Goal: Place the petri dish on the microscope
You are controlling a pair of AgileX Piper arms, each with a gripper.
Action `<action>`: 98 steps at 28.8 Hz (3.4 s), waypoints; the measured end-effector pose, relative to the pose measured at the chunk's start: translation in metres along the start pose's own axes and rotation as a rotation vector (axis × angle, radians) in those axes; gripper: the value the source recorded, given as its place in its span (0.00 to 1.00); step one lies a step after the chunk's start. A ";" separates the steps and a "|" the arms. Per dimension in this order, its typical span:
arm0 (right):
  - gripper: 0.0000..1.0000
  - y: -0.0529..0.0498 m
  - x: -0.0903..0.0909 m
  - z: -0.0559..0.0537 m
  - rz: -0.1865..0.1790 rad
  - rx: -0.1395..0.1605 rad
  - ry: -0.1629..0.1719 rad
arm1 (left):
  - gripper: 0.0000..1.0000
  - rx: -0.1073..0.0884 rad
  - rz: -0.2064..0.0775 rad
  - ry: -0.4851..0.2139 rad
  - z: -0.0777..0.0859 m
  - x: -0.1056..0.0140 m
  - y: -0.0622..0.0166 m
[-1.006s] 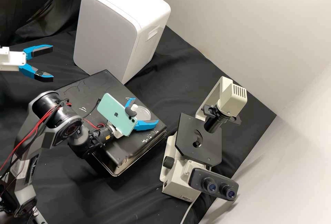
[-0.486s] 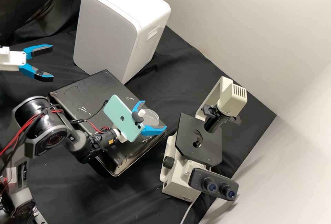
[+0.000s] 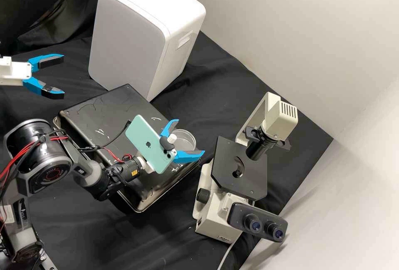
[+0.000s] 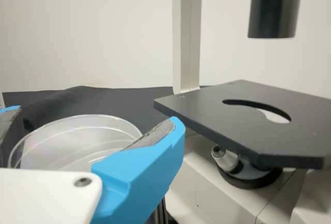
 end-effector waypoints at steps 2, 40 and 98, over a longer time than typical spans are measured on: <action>0.00 0.001 0.000 0.001 0.003 -0.001 -0.001 | 1.00 0.000 0.000 0.000 0.000 0.000 0.0000; 0.00 0.023 0.073 0.033 0.008 -0.093 0.002 | 1.00 0.000 -0.015 -0.010 0.002 0.001 -0.0026; 1.00 0.052 0.106 0.069 0.275 -0.042 -0.109 | 1.00 0.012 -0.054 -0.006 -0.001 0.001 -0.0057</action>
